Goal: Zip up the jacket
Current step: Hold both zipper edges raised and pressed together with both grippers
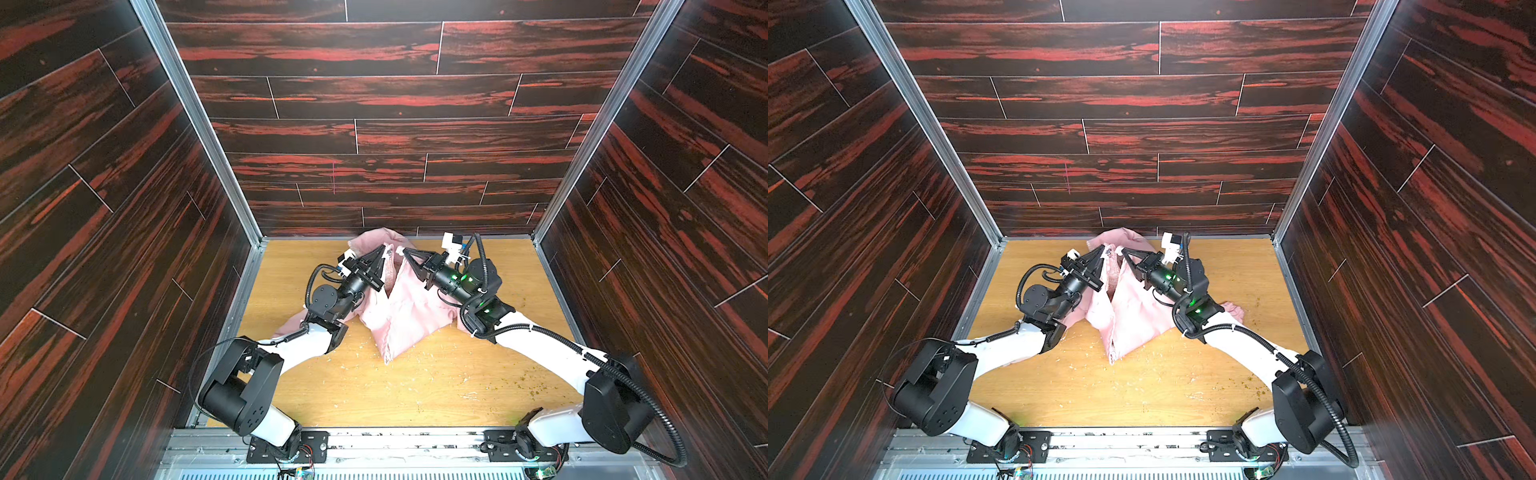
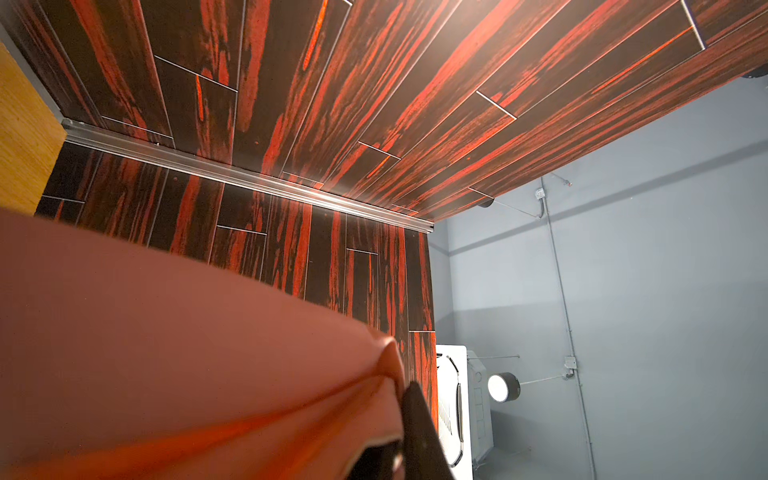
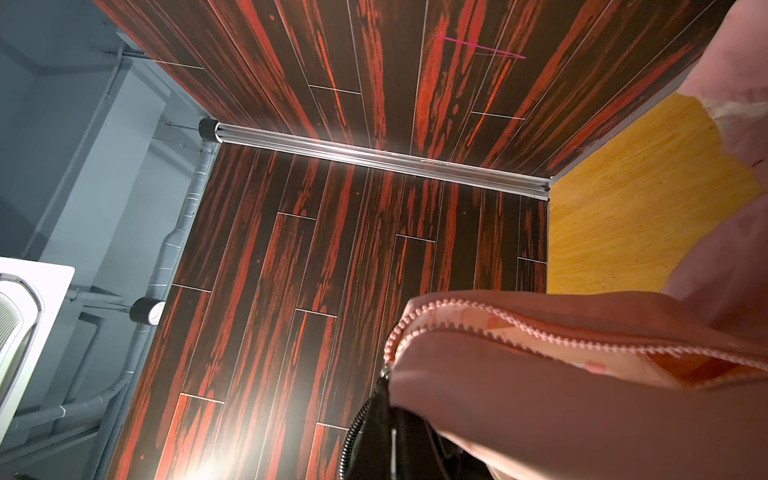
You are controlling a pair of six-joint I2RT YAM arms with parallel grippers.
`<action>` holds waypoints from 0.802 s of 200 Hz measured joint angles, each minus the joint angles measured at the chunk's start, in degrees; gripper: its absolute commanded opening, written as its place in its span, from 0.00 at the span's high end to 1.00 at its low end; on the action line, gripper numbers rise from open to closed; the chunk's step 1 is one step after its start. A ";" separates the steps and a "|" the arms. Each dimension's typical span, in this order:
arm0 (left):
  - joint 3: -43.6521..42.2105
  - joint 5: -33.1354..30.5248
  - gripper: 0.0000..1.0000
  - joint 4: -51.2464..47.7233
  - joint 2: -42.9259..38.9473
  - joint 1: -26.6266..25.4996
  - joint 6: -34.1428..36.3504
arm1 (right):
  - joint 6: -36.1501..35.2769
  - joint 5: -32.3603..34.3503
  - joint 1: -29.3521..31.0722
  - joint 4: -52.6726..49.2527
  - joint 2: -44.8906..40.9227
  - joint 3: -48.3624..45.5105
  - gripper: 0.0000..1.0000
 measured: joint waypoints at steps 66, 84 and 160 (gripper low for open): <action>0.00 0.00 1.00 0.02 0.04 0.00 0.00 | -0.02 0.79 0.90 0.02 0.00 0.02 1.00; 0.00 0.00 1.00 0.04 0.04 0.00 0.00 | -0.04 0.81 1.16 0.02 0.00 0.02 1.00; -0.07 -0.13 1.00 0.04 0.02 0.00 0.00 | -0.07 1.77 2.12 -0.04 0.02 0.66 1.00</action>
